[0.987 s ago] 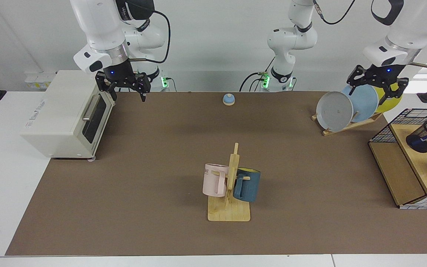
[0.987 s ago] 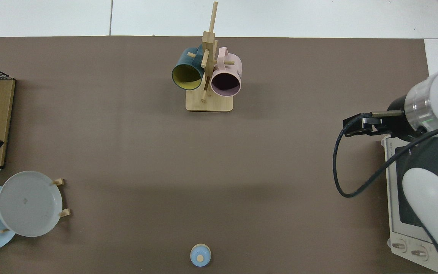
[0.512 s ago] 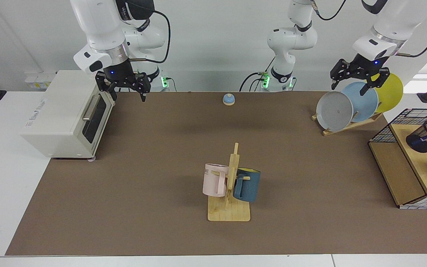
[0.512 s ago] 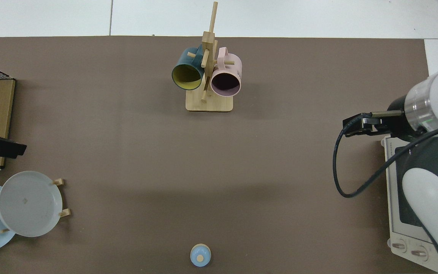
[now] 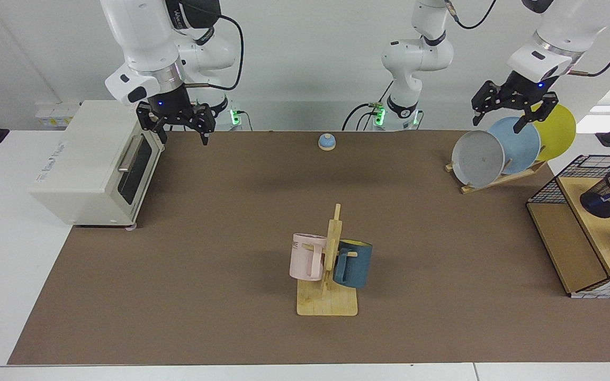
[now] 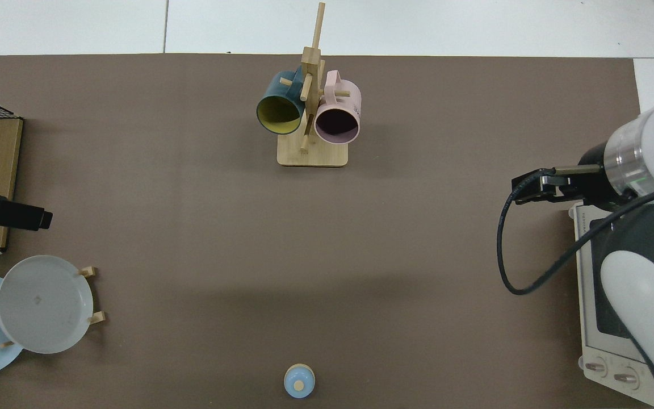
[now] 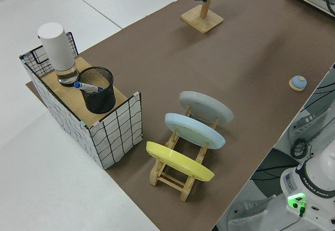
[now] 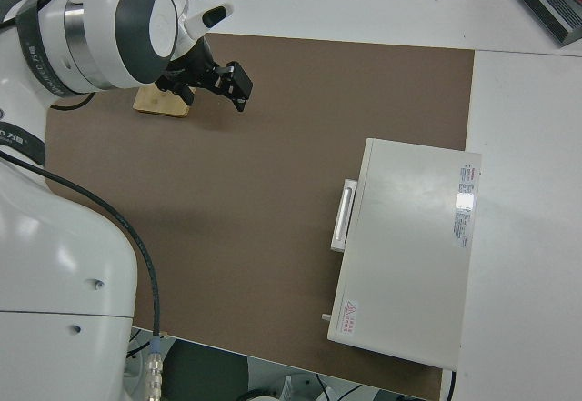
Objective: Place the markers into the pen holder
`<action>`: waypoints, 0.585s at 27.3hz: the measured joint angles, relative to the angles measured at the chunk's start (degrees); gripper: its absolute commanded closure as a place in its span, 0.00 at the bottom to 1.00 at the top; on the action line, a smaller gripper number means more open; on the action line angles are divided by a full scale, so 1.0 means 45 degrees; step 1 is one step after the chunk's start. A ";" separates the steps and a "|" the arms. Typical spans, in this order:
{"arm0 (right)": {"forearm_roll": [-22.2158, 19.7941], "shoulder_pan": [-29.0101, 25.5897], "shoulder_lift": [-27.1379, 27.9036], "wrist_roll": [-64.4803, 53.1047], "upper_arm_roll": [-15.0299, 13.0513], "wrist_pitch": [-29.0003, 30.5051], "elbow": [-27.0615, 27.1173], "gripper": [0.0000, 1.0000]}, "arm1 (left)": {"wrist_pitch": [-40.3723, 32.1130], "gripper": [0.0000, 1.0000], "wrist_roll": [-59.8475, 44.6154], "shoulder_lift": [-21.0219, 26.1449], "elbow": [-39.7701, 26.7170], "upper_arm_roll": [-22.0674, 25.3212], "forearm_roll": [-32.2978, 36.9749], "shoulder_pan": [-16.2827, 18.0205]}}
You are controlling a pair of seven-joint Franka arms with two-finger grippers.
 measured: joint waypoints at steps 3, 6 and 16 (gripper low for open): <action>0.0000 0.0000 0.0000 0.0000 0.0000 0.0000 0.0000 0.00 | -0.0066 0.00 -0.0002 0.0184 0.0265 0.0015 0.0000 0.0000; 0.0000 0.0000 0.0000 0.0000 0.0000 0.0000 0.0000 0.00 | -0.0079 0.00 -0.0002 0.0294 0.0393 0.0028 0.0000 0.0000; 0.0000 0.0000 0.0000 0.0000 0.0000 0.0000 0.0000 0.00 | -0.0085 0.00 -0.0001 0.0357 0.0569 0.0028 0.0028 0.0000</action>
